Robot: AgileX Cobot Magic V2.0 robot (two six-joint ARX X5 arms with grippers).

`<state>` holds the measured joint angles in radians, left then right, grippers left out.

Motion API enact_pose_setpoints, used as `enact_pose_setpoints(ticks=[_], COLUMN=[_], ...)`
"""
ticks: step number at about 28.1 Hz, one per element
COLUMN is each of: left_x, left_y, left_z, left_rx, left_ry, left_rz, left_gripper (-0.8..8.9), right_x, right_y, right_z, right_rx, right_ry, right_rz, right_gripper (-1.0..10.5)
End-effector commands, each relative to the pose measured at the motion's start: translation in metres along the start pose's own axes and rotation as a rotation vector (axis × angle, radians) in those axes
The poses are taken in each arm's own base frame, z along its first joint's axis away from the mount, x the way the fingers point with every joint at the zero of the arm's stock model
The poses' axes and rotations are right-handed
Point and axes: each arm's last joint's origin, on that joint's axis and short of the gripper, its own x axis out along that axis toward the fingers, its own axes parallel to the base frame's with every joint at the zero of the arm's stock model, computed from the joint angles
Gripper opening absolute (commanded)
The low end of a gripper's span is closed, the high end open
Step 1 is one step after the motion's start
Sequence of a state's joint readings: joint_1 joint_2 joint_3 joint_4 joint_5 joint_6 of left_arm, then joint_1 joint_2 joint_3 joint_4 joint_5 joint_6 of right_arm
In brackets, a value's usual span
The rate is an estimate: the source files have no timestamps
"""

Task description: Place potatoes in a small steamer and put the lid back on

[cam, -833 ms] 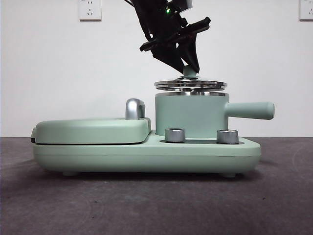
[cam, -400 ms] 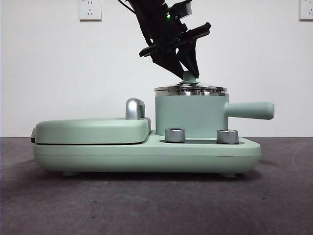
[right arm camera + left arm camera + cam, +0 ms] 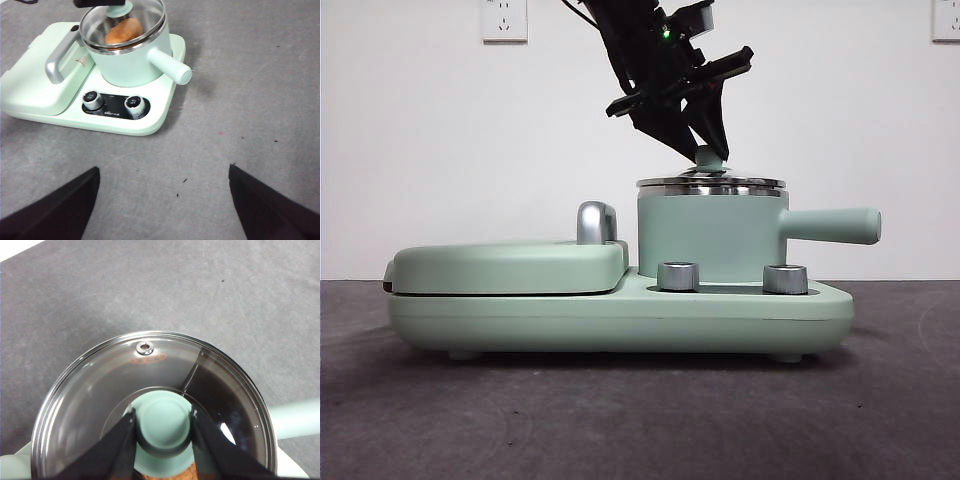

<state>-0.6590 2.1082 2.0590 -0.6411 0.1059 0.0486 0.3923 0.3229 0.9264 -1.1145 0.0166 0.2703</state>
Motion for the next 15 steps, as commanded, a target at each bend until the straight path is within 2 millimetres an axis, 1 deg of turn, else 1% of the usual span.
enact_pose_setpoints(ticks=[1, 5, 12, 13, 15], left_x=[0.0108, 0.0112, 0.0112, 0.0112, 0.0112], left_y=[-0.0074, -0.0122, -0.0123, -0.0123, -0.0123], left_z=[-0.001, -0.002, -0.002, -0.0021, -0.0019], left_rx=[0.0, 0.008, 0.015, 0.014, 0.014], left_ry=[0.014, 0.027, 0.027, 0.027, 0.026], left_rz=[-0.017, -0.024, -0.024, -0.024, -0.024], left_gripper=[0.06, 0.06, 0.14, 0.57, 1.78], right_x=[-0.0014, -0.0014, -0.0014, -0.0014, -0.0014], right_y=[0.0004, 0.0003, 0.0003, 0.0003, 0.0003], right_z=[0.0017, 0.0017, 0.0017, 0.0017, 0.0017], right_rx=[0.011, 0.011, 0.011, 0.011, 0.011], right_ry=[-0.012, -0.013, -0.012, -0.012, -0.012], right_rz=[0.003, -0.001, 0.0, 0.0, 0.0], right_gripper=[4.1, 4.1, 4.1, 4.1, 4.1])
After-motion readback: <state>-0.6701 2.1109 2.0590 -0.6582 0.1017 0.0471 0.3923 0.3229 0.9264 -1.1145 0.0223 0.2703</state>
